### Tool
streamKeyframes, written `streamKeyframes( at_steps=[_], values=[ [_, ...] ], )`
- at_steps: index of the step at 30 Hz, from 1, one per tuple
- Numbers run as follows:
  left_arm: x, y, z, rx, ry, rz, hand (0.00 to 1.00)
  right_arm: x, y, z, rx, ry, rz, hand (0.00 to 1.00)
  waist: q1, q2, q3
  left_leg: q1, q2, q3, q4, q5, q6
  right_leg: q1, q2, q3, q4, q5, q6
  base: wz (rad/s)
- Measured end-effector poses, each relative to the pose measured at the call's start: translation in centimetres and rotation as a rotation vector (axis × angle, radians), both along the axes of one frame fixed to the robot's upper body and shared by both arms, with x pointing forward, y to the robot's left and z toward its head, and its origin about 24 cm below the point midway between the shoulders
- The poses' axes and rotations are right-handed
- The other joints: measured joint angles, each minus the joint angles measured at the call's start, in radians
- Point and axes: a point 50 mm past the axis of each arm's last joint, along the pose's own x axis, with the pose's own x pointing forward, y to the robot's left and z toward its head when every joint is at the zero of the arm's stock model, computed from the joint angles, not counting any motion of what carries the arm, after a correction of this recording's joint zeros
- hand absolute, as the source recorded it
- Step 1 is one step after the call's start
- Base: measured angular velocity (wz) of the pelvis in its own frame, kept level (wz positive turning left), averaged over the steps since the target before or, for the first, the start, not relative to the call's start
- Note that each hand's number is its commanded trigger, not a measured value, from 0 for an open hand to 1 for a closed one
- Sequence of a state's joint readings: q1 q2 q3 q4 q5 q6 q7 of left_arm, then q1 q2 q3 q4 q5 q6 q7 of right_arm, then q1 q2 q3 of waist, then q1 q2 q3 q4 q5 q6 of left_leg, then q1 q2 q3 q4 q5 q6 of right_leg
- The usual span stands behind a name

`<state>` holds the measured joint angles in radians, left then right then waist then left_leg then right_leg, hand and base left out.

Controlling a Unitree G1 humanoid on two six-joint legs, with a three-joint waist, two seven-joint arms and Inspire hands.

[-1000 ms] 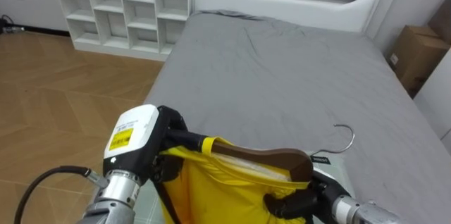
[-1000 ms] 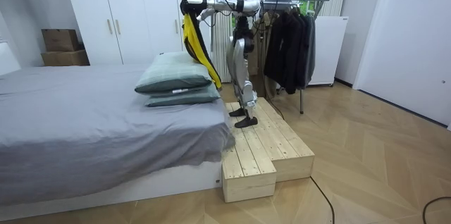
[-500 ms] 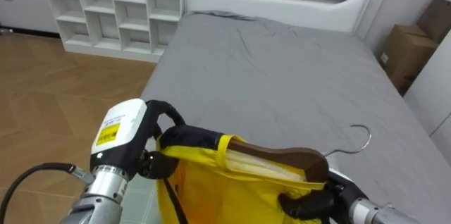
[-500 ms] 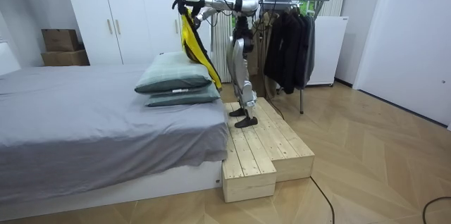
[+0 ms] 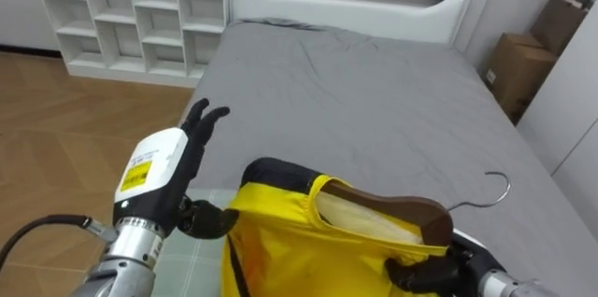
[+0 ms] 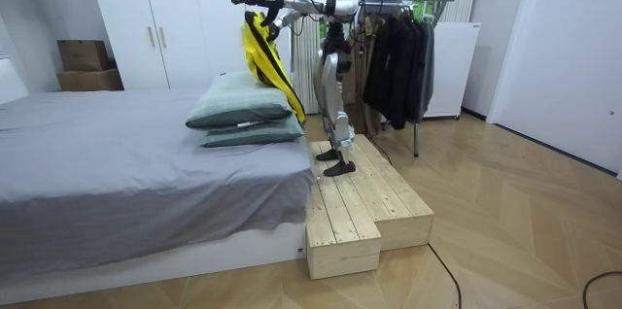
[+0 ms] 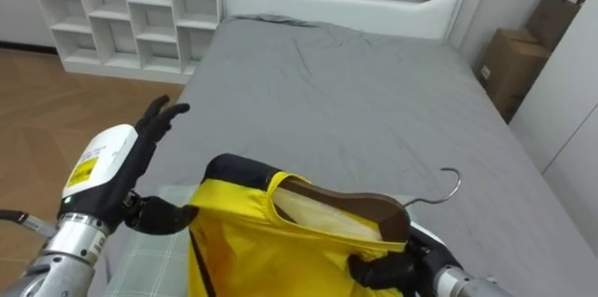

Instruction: Hang clothes

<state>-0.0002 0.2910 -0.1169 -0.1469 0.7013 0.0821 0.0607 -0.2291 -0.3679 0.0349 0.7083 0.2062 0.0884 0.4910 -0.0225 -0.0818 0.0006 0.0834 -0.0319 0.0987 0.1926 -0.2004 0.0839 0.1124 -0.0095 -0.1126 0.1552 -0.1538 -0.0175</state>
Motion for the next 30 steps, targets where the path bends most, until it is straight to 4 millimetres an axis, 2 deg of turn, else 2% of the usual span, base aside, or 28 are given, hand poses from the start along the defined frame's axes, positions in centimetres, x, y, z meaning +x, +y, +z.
streamKeyframes(
  at_steps=[7,11,16,21,25,27,30],
  values=[
    [-0.1,1.3,0.3,0.001,-0.025,0.062,0.0,-0.9,-3.1,0.5,-0.095,0.01,-0.062,1.0,-0.004,-0.002,-0.0018,0.008,0.0,0.001,-0.004,0.0,0.0,0.0,0.0,0.004,0.008,0.0,0.0,0.0],
    [-0.3,2.3,0.0,-0.003,-0.031,0.11,0.0,-0.8,-4.4,1.4,-0.252,-0.01,-0.065,1.0,-0.007,-0.006,-0.0057,0.024,0.002,0.007,-0.005,0.0,0.0,0.003,0.002,0.005,0.015,0.0,0.0,-0.06],
    [-0.4,4.4,-0.8,0.003,-0.008,0.205,0.0,-0.8,-4.7,3.1,-0.417,-0.084,-0.035,1.0,-0.006,-0.005,-0.0067,0.032,0.003,0.008,-0.012,0.0,0.0,0.007,0.002,0.006,0.014,0.0,0.0,0.0],
    [-1.4,6.4,-2.1,-0.008,0.031,0.3,0.0,-1.2,-4.7,4.5,-0.516,-0.135,-0.002,1.0,-0.006,-0.001,-0.0077,0.032,0.002,0.01,-0.014,0.0,0.0,0.005,0.01,0.013,0.015,0.0,-0.001,-0.01],
    [-2.9,8.6,-4.3,-0.066,0.094,0.415,0.0,-1.1,-4.6,5.6,-0.584,-0.173,0.015,1.0,-0.006,0.015,-0.0132,0.036,0.002,0.013,-0.022,0.0,0.0,0.009,0.011,0.016,0.015,0.0,0.0,-0.03],
    [-3.9,9.5,-6.1,-0.081,0.159,0.469,0.0,-1.2,-4.6,5.9,-0.617,-0.186,0.026,1.0,-0.007,0.023,-0.0086,0.037,0.002,0.013,-0.023,0.0,0.0,0.009,0.012,0.021,0.013,0.0,0.0,0.0],
    [-4.7,10.2,-7.3,-0.09,0.205,0.512,0.0,-1.1,-4.5,6.3,-0.673,-0.194,0.044,1.0,-0.004,0.027,-0.0057,0.03,0.002,0.014,-0.027,0.0,0.0,-0.006,0.013,0.028,0.014,0.0,0.0,-0.02]
  ],
)
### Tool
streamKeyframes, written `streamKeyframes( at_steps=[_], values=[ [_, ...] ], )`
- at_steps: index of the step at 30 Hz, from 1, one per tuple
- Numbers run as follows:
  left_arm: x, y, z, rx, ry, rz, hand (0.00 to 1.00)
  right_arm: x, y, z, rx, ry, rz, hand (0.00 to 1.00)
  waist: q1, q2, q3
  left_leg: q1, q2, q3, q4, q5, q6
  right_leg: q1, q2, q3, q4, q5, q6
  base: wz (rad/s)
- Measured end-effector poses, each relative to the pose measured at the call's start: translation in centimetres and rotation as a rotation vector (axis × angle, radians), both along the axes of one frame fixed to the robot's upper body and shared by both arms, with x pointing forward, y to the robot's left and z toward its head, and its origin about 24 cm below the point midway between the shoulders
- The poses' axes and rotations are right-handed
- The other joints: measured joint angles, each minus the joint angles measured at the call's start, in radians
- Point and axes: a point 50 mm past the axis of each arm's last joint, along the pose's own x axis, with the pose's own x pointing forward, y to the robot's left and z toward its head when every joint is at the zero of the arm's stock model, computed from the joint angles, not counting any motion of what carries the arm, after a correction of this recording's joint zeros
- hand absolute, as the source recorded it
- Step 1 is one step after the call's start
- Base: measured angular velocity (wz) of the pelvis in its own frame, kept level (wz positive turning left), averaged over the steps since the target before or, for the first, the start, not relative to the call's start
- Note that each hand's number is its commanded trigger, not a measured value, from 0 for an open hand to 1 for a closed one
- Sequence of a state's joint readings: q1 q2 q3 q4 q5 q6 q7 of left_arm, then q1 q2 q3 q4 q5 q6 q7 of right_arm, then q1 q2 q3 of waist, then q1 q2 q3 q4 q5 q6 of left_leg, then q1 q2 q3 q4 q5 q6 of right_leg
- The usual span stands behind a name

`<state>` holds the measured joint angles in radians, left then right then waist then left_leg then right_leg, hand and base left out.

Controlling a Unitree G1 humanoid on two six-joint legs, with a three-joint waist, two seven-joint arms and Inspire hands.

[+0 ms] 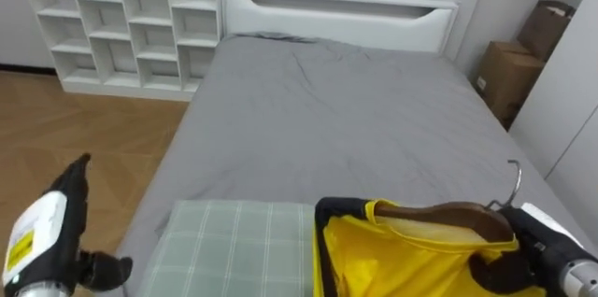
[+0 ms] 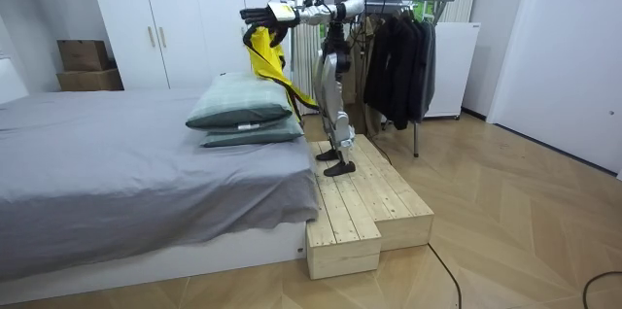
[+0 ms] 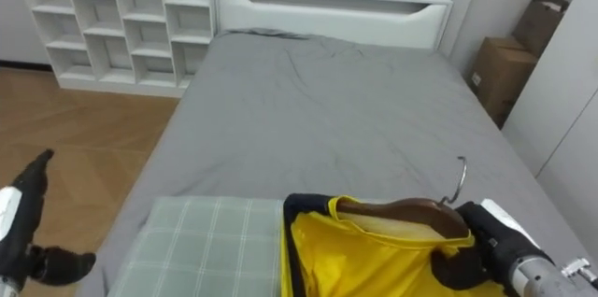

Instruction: Hang clothes

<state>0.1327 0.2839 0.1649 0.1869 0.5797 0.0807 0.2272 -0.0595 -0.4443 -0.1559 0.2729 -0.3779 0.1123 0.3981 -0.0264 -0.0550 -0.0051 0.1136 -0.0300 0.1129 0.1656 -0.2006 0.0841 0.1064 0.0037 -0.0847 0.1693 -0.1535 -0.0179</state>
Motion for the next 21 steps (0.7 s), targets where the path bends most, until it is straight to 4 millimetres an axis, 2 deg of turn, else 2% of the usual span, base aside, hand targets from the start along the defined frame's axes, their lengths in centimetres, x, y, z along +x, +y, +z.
streamKeyframes(
  at_steps=[3,5,10,12,17,19,21],
  values=[
    [-1.7,0.9,-2.0,-0.034,0.07,0.072,0.0,0.0,0.3,0.8,-0.067,-0.017,0.017,1.0,0.005,0.005,-0.0017,0.002,0.001,0.009,-0.003,0.0,0.0,0.001,0.001,0.001,0.0,0.0,0.0,-0.08],
    [-3.9,1.4,-4.1,-0.098,0.14,0.155,0.0,-0.4,0.3,1.5,-0.081,-0.049,0.022,1.0,0.004,0.006,-0.002,0.003,0.001,0.013,-0.003,0.0,0.0,0.005,0.001,0.004,-0.001,0.0,0.0,-0.05],
    [-7.8,2.3,-8.2,-0.192,0.313,0.293,0.0,-0.4,0.3,1.8,-0.094,-0.058,0.021,1.0,0.008,-0.001,0.0003,0.007,0.001,0.018,-0.006,0.0,0.0,0.008,-0.001,0.002,-0.001,-0.001,0.001,-0.02],
    [-10.2,2.5,-10.0,-0.25,0.398,0.378,0.0,-0.4,0.3,1.9,-0.111,-0.053,0.016,1.0,0.01,-0.003,0.0018,0.01,0.001,0.018,-0.007,0.0,0.0,0.008,0.0,0.005,-0.001,-0.001,0.001,0.0],
    [-15.1,2.5,-12.3,-0.334,0.529,0.532,0.0,-1.3,0.7,2.4,-0.126,-0.062,0.008,1.0,0.023,-0.003,0.003,0.013,0.002,0.017,-0.019,-0.001,-0.001,-0.002,0.0,0.004,0.001,-0.001,0.001,0.0],
    [-16.2,2.3,-12.7,-0.37,0.542,0.584,0.0,-1.7,0.8,2.6,-0.132,-0.065,0.007,1.0,0.033,-0.003,0.0032,0.012,0.002,0.019,-0.022,-0.001,-0.001,-0.003,0.0,0.004,0.002,-0.001,0.002,0.0],
    [-18.8,2.1,-13.6,-0.406,0.613,0.662,0.0,-1.6,1.1,2.9,-0.128,-0.077,0.013,1.0,0.041,-0.001,0.0035,0.019,0.002,0.022,-0.022,-0.001,-0.001,0.005,0.0,0.006,0.001,-0.001,0.002,-0.02]
  ],
)
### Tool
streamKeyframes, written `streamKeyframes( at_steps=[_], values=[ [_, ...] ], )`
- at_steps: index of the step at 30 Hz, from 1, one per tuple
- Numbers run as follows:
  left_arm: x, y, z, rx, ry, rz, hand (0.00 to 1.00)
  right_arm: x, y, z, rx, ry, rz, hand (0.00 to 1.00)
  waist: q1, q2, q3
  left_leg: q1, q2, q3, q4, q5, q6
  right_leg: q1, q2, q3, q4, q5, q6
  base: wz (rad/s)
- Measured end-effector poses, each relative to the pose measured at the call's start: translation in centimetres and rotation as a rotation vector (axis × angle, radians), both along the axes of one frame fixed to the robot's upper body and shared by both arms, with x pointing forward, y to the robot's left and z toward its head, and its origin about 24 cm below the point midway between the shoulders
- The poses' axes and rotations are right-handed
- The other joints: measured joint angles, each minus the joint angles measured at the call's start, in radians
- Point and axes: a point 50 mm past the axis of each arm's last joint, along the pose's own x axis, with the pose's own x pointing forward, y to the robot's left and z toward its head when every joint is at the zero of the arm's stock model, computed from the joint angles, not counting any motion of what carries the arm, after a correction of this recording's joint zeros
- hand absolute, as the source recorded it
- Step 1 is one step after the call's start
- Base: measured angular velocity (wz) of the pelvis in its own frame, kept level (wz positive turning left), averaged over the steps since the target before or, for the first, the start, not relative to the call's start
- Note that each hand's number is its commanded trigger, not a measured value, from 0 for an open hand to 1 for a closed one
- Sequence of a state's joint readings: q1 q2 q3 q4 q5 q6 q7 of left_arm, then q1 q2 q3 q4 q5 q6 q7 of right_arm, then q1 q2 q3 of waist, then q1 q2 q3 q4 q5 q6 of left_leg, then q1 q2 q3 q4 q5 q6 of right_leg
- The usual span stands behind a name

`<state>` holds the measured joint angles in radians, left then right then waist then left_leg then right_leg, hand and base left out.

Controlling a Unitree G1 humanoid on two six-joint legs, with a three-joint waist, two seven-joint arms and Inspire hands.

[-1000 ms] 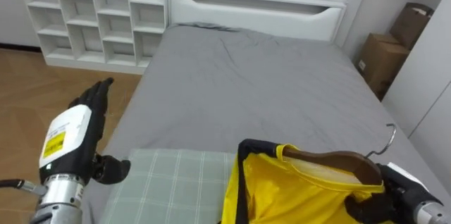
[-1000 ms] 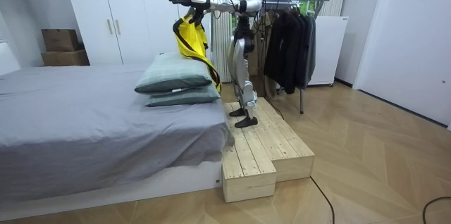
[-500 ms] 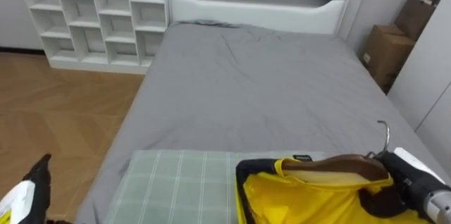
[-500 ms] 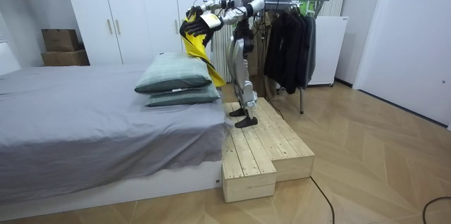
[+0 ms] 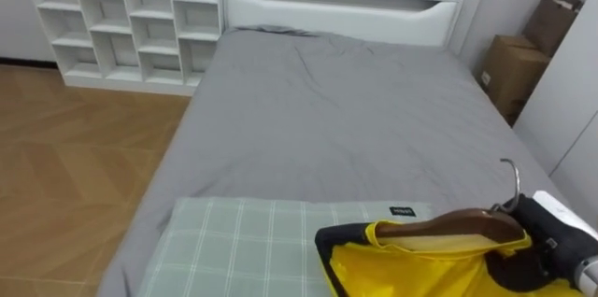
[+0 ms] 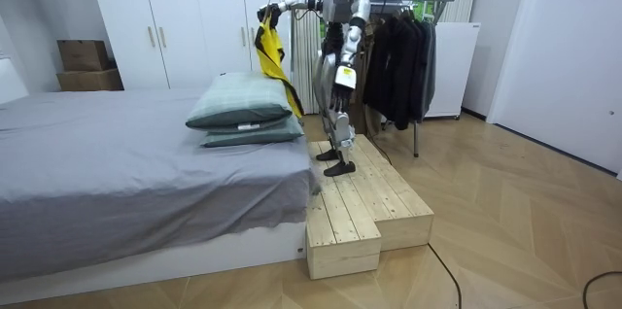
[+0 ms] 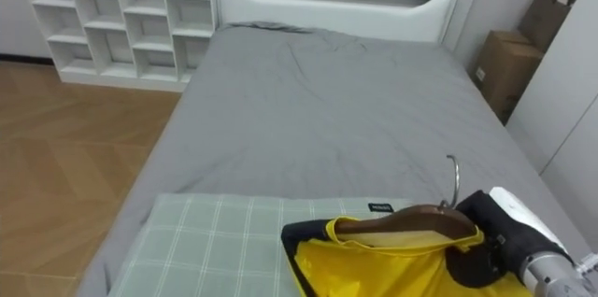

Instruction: Hang clothes

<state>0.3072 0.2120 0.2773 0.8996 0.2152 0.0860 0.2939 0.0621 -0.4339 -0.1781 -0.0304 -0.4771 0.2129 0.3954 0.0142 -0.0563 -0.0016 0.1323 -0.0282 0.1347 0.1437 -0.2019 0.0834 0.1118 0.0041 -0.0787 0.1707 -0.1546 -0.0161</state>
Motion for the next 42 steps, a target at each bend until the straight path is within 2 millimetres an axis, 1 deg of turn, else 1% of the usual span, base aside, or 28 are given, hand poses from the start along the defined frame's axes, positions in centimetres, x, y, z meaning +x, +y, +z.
streamKeyframes(
  at_steps=[3,5,6,9,11,12,14,19,21,24,26,27,30,31,33,34,35,36,38,39,40,41,42],
  values=[
    [-2.5,-0.4,-0.8,-0.041,0.086,0.066,0.0,0.0,0.1,0.1,0.008,-0.006,0.003,1.0,-0.003,-0.005,-0.0002,-0.001,0.0,0.0,0.0,0.0,0.0,0.002,-0.001,-0.002,-0.001,0.0,0.0,0.0],
    [-3.9,-0.6,-1.0,-0.069,0.125,0.104,0.0,-0.1,0.1,0.0,0.011,0.001,-0.002,1.0,-0.002,-0.007,0.0,-0.002,0.0,0.0,0.0,0.0,0.0,0.001,-0.001,-0.002,-0.001,0.0,0.0,0.0],
    [-4.6,-0.7,-1.1,-0.088,0.145,0.138,0.0,-0.2,0.2,-0.1,0.014,0.005,0.003,1.0,-0.003,-0.01,-0.0018,-0.001,0.0,0.0,0.0,0.0,0.0,0.001,-0.001,-0.001,0.0,0.0,0.0,0.0],
    [-5.5,-1.0,-1.3,-0.121,0.168,0.176,0.0,-0.2,0.3,0.0,0.018,0.011,0.015,1.0,-0.004,-0.011,-0.0009,-0.002,0.0,0.001,0.0,0.0,0.0,0.001,-0.001,0.0,0.0,0.0,0.0,0.0],
    [-5.2,-1.1,-1.4,-0.145,0.159,0.176,0.0,-0.2,0.5,0.1,0.01,0.013,0.027,1.0,-0.004,-0.014,-0.0009,-0.005,0.0,0.002,0.003,0.0,0.0,-0.002,0.0,0.004,0.001,0.0,0.0,-0.02],
    [-4.8,-1.2,-1.5,-0.156,0.151,0.165,0.0,-0.3,0.6,0.2,0.009,0.012,0.032,1.0,-0.003,-0.017,-0.0008,-0.009,0.0,0.005,0.005,0.0,0.0,-0.008,0.002,0.019,0.005,-0.001,0.001,-0.06],
    [-4.3,-1.3,-1.6,-0.173,0.141,0.153,0.0,-0.4,0.7,0.3,0.008,0.009,0.04,1.0,-0.005,-0.019,0.0005,-0.02,0.0,0.007,0.009,0.0,0.0,-0.009,0.002,0.022,0.003,-0.001,0.001,-0.05],
    [-2.4,-1.6,-1.8,-0.211,0.11,0.098,0.0,-1.0,1.0,-0.4,0.006,0.031,0.033,1.0,-0.007,-0.022,0.0023,-0.024,0.0,0.018,0.008,0.0,0.0,-0.016,0.002,0.025,0.002,-0.001,0.001,-0.07],
    [-1.9,-1.6,-1.7,-0.217,0.094,0.078,0.0,-1.1,1.2,-0.5,0.0,0.035,0.033,1.0,-0.011,-0.024,-0.0003,-0.034,0.0,0.021,0.01,-0.001,0.001,-0.027,0.001,0.026,0.003,-0.001,0.001,-0.09],
    [-1.3,-1.6,-1.7,-0.24,0.07,0.057,0.0,-1.1,1.5,0.1,-0.03,0.018,0.054,1.0,-0.015,-0.017,0.0013,-0.036,0.0,0.024,0.009,-0.001,0.002,-0.033,0.001,0.036,0.004,0.001,0.001,-0.05],
    [-0.9,-1.6,-1.6,-0.24,0.053,0.049,0.0,-1.1,1.7,0.4,-0.035,0.008,0.062,1.0,-0.018,-0.016,0.0008,-0.04,0.0,0.024,0.009,-0.002,0.003,-0.046,0.002,0.037,0.007,0.001,0.002,0.0],
    [-0.7,-1.5,-1.5,-0.239,0.042,0.043,0.0,-1.0,1.8,0.6,-0.037,0.002,0.069,1.0,-0.019,-0.019,-0.0005,-0.042,0.0,0.026,0.009,-0.002,0.003,-0.05,0.001,0.039,0.014,0.001,0.001,0.0],
    [-0.7,-1.6,-1.6,-0.241,0.041,0.041,0.0,-1.2,1.8,0.6,-0.038,0.005,0.069,1.0,-0.02,-0.017,-0.0002,-0.046,0.0,0.027,0.009,-0.001,0.003,-0.059,0.0,0.045,0.02,0.002,0.003,0.0],
    [-0.7,-1.6,-1.6,-0.242,0.043,0.038,0.0,-1.4,1.7,0.3,-0.037,0.017,0.066,1.0,-0.02,-0.017,-0.0001,-0.049,0.001,0.032,0.009,-0.001,0.003,-0.06,0.001,0.048,0.019,0.003,0.004,-0.08],
    [-0.9,-2.0,-1.7,-0.252,0.062,0.015,0.0,-1.9,1.6,-0.3,-0.033,0.043,0.059,1.0,-0.015,-0.018,0.0019,-0.05,0.003,0.054,0.008,-0.003,0.005,-0.065,0.0,0.063,0.019,0.004,0.005,-0.19],
    [-1.0,-2.0,-1.7,-0.255,0.066,0.012,0.0,-2.0,1.6,-0.4,-0.031,0.049,0.057,1.0,-0.015,-0.018,0.0022,-0.051,0.004,0.056,0.007,-0.004,0.006,-0.067,0.0,0.065,0.02,0.004,0.005,-0.22],
    [-1.1,-2.0,-1.8,-0.261,0.073,0.01,0.0,-2.2,1.5,-0.7,-0.028,0.063,0.051,1.0,-0.016,-0.021,0.0028,-0.052,0.005,0.062,0.006,-0.007,0.006,-0.074,0.001,0.071,0.022,0.004,0.006,-0.22],
    [-1.1,-2.0,-1.8,-0.264,0.077,0.003,0.0,-2.5,1.5,-1.0,-0.025,0.075,0.048,1.0,-0.015,-0.028,0.0082,-0.052,0.006,0.073,0.007,-0.007,0.006,-0.078,0.001,0.074,0.026,0.004,0.006,-0.21],
    [-1.1,-1.8,-1.7,-0.261,0.097,-0.032,0.0,-2.6,1.7,-1.3,0.0,0.092,0.054,1.0,-0.023,-0.037,0.0148,-0.053,0.007,0.076,0.008,-0.01,0.008,-0.08,0.002,0.074,0.033,0.004,0.006,-0.1],
    [-0.7,-1.8,-1.7,-0.261,0.108,-0.067,0.0,-2.7,1.8,-1.4,0.012,0.096,0.054,1.0,-0.034,-0.045,0.0112,-0.053,0.008,0.08,0.008,-0.011,0.008,-0.091,0.003,0.079,0.033,0.005,0.007,-0.07],
    [-0.7,-1.8,-1.7,-0.259,0.115,-0.082,0.0,-2.7,1.9,-1.5,0.016,0.097,0.053,1.0,-0.035,-0.049,0.0092,-0.055,0.009,0.084,0.009,-0.012,0.008,-0.097,0.004,0.082,0.035,0.006,0.008,-0.16],
    [-0.4,-1.7,-1.7,-0.255,0.129,-0.112,0.0,-2.9,1.9,-1.7,0.021,0.101,0.051,1.0,-0.038,-0.057,0.004,-0.061,0.011,0.094,0.009,-0.012,0.009,-0.109,0.006,0.088,0.037,0.009,0.008,-0.29],
    [0.0,-1.7,-1.7,-0.252,0.136,-0.144,0.0,-2.9,1.9,-1.7,0.022,0.105,0.051,1.0,-0.038,-0.065,0.0032,-0.061,0.015,0.117,0.009,-0.012,0.009,-0.117,0.01,0.103,0.039,0.014,0.008,-0.36]
  ],
)
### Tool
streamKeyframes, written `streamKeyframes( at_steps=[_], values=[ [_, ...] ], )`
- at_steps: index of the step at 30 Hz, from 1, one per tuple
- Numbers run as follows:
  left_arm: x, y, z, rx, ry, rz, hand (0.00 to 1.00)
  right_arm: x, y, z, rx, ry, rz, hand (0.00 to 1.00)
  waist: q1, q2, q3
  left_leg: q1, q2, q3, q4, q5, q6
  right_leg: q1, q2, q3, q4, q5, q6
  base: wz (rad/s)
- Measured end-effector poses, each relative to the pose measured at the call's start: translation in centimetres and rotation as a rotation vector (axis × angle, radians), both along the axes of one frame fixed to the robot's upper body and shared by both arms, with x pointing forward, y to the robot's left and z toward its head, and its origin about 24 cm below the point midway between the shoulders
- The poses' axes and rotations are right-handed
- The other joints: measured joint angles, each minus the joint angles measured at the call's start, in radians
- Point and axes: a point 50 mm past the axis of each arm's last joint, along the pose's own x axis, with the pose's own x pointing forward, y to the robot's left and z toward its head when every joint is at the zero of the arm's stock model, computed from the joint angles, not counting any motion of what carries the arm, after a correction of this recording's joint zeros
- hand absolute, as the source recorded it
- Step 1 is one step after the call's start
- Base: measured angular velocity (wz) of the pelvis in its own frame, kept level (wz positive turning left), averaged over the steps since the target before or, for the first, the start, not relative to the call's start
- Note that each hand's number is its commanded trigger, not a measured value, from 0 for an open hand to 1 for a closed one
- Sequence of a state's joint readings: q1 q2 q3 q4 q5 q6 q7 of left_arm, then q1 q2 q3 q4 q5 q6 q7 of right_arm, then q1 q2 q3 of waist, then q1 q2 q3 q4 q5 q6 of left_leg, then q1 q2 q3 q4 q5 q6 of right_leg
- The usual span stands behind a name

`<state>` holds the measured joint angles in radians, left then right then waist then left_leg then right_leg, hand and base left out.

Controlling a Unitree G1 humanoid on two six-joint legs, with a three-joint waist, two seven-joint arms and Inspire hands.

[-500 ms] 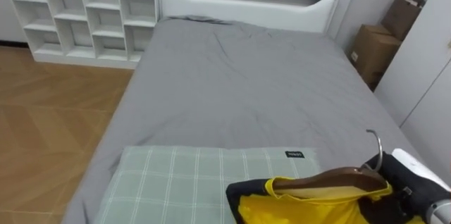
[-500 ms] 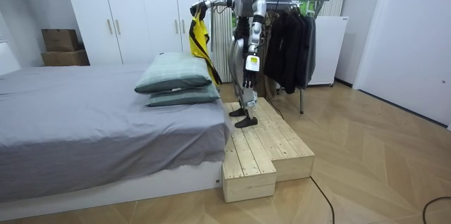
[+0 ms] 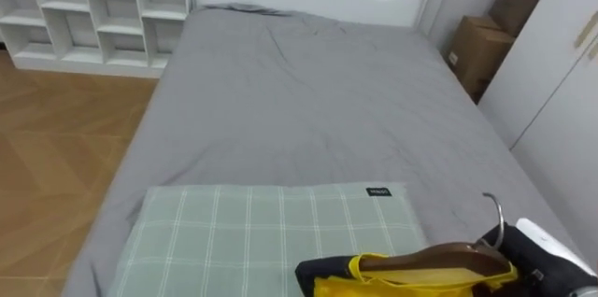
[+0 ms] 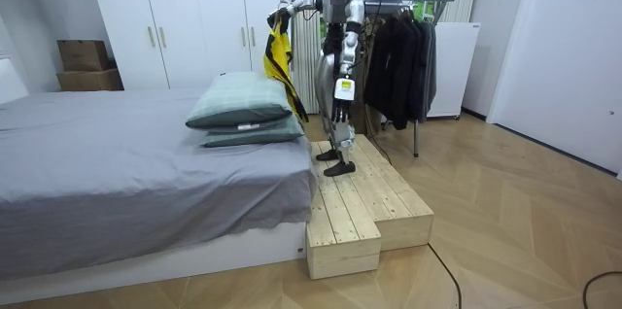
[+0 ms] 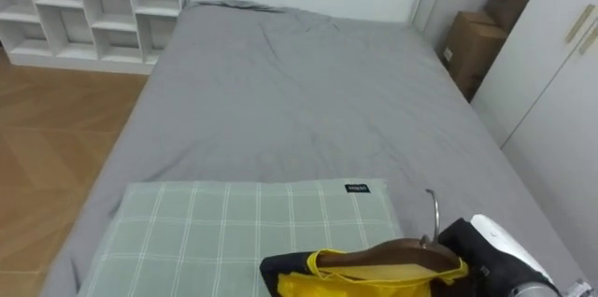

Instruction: Hang clothes

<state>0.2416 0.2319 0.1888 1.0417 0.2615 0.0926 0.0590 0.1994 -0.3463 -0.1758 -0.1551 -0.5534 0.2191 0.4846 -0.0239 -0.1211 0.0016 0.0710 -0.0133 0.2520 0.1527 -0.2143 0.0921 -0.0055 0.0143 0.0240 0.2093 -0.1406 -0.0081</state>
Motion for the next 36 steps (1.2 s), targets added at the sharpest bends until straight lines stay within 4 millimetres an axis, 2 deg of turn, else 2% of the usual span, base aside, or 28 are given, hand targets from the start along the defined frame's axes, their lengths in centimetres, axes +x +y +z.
streamKeyframes(
  at_steps=[4,6,7,9,10,11,12,14,16,19,20,22,24,25,26,27,28,29,30,31,32,33,34,35,36],
  values=[
    [0.1,0.2,0.1,0.007,0.02,-0.049,0.0,-0.1,-0.2,-0.5,0.007,0.022,-0.01,1.0,0.001,-0.014,0.004,0.006,0.013,0.074,0.0,-0.011,0.0,-0.026,0.008,0.003,0.012,0.011,-0.001,-0.64],
    [0.2,0.2,0.1,0.001,0.022,-0.053,0.0,-0.2,-0.2,-0.7,0.017,0.025,-0.012,1.0,0.001,-0.015,0.0035,0.007,0.029,0.143,0.006,-0.026,-0.002,-0.049,0.012,-0.039,0.013,0.031,-0.006,-0.89],
    [0.2,0.3,0.1,0.0,0.022,-0.053,0.0,-0.2,-0.2,-0.7,0.022,0.024,-0.013,1.0,0.001,-0.014,0.0037,0.006,0.033,0.162,0.01,-0.031,-0.003,-0.053,0.011,-0.059,0.012,0.035,-0.008,-0.95],
    [0.5,0.3,0.1,-0.01,0.02,-0.055,0.0,-0.1,-0.1,-0.6,0.021,0.019,-0.009,1.0,0.007,-0.013,0.0038,0.016,0.048,0.257,0.024,-0.053,-0.006,-0.07,-0.001,-0.165,0.02,0.04,-0.014,-1.07],
    [0.6,0.3,0.1,-0.011,0.018,-0.055,0.0,0.0,-0.1,-0.6,0.021,0.016,-0.005,1.0,0.008,-0.011,0.0052,0.02,0.053,0.283,0.031,-0.059,-0.008,-0.073,-0.003,-0.193,0.025,0.042,-0.017,-1.29],
    [0.7,0.3,0.1,-0.011,0.016,-0.057,0.0,0.0,0.0,-0.6,0.018,0.015,-0.003,1.0,0.019,-0.007,0.0082,0.027,0.06,0.333,0.039,-0.069,-0.013,-0.087,-0.011,-0.246,0.038,0.045,-0.022,-1.2],
    [1.0,0.3,0.1,-0.011,0.01,-0.059,0.0,-0.1,-0.1,-0.7,0.021,0.022,-0.005,1.0,0.022,0.0,0.0074,0.03,0.071,0.375,0.052,-0.084,-0.017,-0.095,-0.016,-0.291,0.047,0.048,-0.022,-1.18],
    [1.5,0.5,0.2,-0.005,0.001,-0.062,0.0,-0.1,-0.1,-1.1,0.028,0.037,-0.011,1.0,0.023,0.003,0.0063,0.047,0.076,0.429,0.055,-0.091,-0.025,-0.1,-0.033,-0.353,0.056,0.054,-0.018,-0.88],
    [2.1,0.5,0.3,-0.003,0.003,-0.061,0.0,-0.2,-0.3,-1.4,0.029,0.051,-0.018,1.0,0.019,0.006,0.0056,0.064,0.076,0.463,0.054,-0.095,-0.032,-0.104,-0.033,-0.351,0.071,0.053,-0.022,-0.64],
    [2.5,0.3,0.2,-0.001,0.032,-0.071,0.0,-0.2,-0.2,-1.5,0.035,0.058,-0.015,1.0,-0.02,0.012,0.0046,0.072,0.079,0.486,0.062,-0.098,-0.038,-0.108,-0.034,-0.355,0.084,0.043,-0.038,-0.2],
    [2.5,0.3,0.2,0.003,0.047,-0.075,0.0,-0.2,-0.1,-1.6,0.038,0.059,-0.013,1.0,-0.031,0.015,0.0035,0.07,0.086,0.492,0.075,-0.101,-0.041,-0.111,-0.034,-0.368,0.083,0.042,-0.039,-0.13],
    [2.6,0.4,0.3,0.012,0.062,-0.094,0.0,-0.2,-0.1,-1.5,0.04,0.064,-0.008,1.0,-0.034,0.02,0.0034,0.07,0.097,0.513,0.1,-0.106,-0.051,-0.114,-0.031,-0.384,0.084,0.036,-0.055,-0.17],
    [2.5,0.6,0.4,0.022,0.09,-0.118,0.0,-0.2,-0.1,-1.6,0.043,0.069,-0.004,1.0,-0.035,0.035,0.005,0.063,0.143,0.563,0.18,-0.135,-0.076,-0.108,-0.028,-0.427,0.086,0.019,-0.077,-0.17],
    [2.4,0.7,0.4,0.024,0.097,-0.116,0.0,-0.2,-0.1,-1.6,0.046,0.071,-0.006,1.0,-0.037,0.038,0.0062,0.06,0.158,0.574,0.211,-0.141,-0.086,-0.105,-0.025,-0.427,0.087,0.011,-0.084,-0.13],
    [2.3,0.8,0.5,0.03,0.108,-0.112,0.0,-0.2,-0.1,-1.8,0.049,0.077,-0.009,1.0,-0.046,0.04,0.0063,0.045,0.2,0.594,0.306,-0.147,-0.097,-0.097,-0.02,-0.423,0.089,-0.01,-0.093,-0.06],
    [2.3,0.9,0.5,0.033,0.113,-0.109,0.0,-0.2,-0.1,-1.8,0.049,0.076,-0.01,1.0,-0.049,0.041,0.006,0.034,0.222,0.596,0.36,-0.147,-0.098,-0.095,-0.017,-0.418,0.09,-0.019,-0.09,-0.18],
    [2.1,1.0,0.5,0.034,0.129,-0.106,0.0,0.0,-0.1,-1.6,0.05,0.068,-0.008,1.0,-0.049,0.049,0.005,0.004,0.268,0.578,0.477,-0.138,-0.111,-0.096,-0.008,-0.404,0.103,-0.03,-0.1,-0.38],
    [2.0,1.0,0.5,0.029,0.148,-0.102,0.0,0.4,-0.1,-1.5,0.06,0.054,-0.009,1.0,-0.051,0.057,0.0054,-0.026,0.306,0.534,0.582,-0.116,-0.117,-0.099,-0.002,-0.387,0.126,-0.044,-0.11,-0.59],
    [1.8,1.0,0.5,0.025,0.168,-0.094,0.0,0.7,-0.2,-1.6,0.061,0.045,-0.021,1.0,-0.05,0.066,0.0034,-0.047,0.326,0.489,0.651,-0.086,-0.114,-0.098,0.008,-0.357,0.142,-0.053,-0.119,-0.57],
    [1.6,1.1,0.5,0.025,0.178,-0.091,0.0,0.7,-0.2,-1.7,0.063,0.043,-0.028,1.0,-0.049,0.067,0.0034,-0.053,0.329,0.472,0.675,-0.066,-0.112,-0.098,0.011,-0.332,0.15,-0.058,-0.119,-0.63],
    [1.4,1.2,0.5,0.022,0.2,-0.085,0.0,0.8,-0.3,-2.0,0.063,0.043,-0.042,1.0,-0.048,0.067,0.0034,-0.073,0.33,0.433,0.721,-0.014,-0.105,-0.095,0.013,-0.294,0.156,-0.065,-0.122,-0.76],
    [1.2,1.1,0.5,0.018,0.221,-0.083,0.0,1.1,-0.3,-2.1,0.059,0.039,-0.05,1.0,-0.047,0.066,0.0035,-0.11,0.32,0.372,0.74,0.002,-0.106,-0.091,0.015,-0.256,0.156,-0.065,-0.132,-0.77],
    [1.2,1.2,0.5,0.017,0.226,-0.082,0.0,1.1,-0.2,-2.2,0.057,0.037,-0.053,1.0,-0.047,0.067,0.0038,-0.128,0.308,0.329,0.737,-0.003,-0.103,-0.094,0.018,-0.24,0.154,-0.064,-0.137,-0.92],
    [1.1,1.3,0.5,0.022,0.241,-0.088,0.0,1.3,-0.1,-2.6,0.055,0.047,-0.056,1.0,-0.035,0.067,0.0055,-0.159,0.274,0.244,0.716,-0.008,-0.105,-0.101,0.025,-0.198,0.151,-0.056,-0.147,-0.78],
    [1.0,1.3,0.6,0.023,0.253,-0.097,0.0,1.3,-0.1,-2.8,0.05,0.055,-0.055,1.0,-0.028,0.069,0.0077,-0.174,0.252,0.193,0.699,-0.011,-0.11,-0.103,0.03,-0.176,0.15,-0.05,-0.147,-1.08]
  ],
)
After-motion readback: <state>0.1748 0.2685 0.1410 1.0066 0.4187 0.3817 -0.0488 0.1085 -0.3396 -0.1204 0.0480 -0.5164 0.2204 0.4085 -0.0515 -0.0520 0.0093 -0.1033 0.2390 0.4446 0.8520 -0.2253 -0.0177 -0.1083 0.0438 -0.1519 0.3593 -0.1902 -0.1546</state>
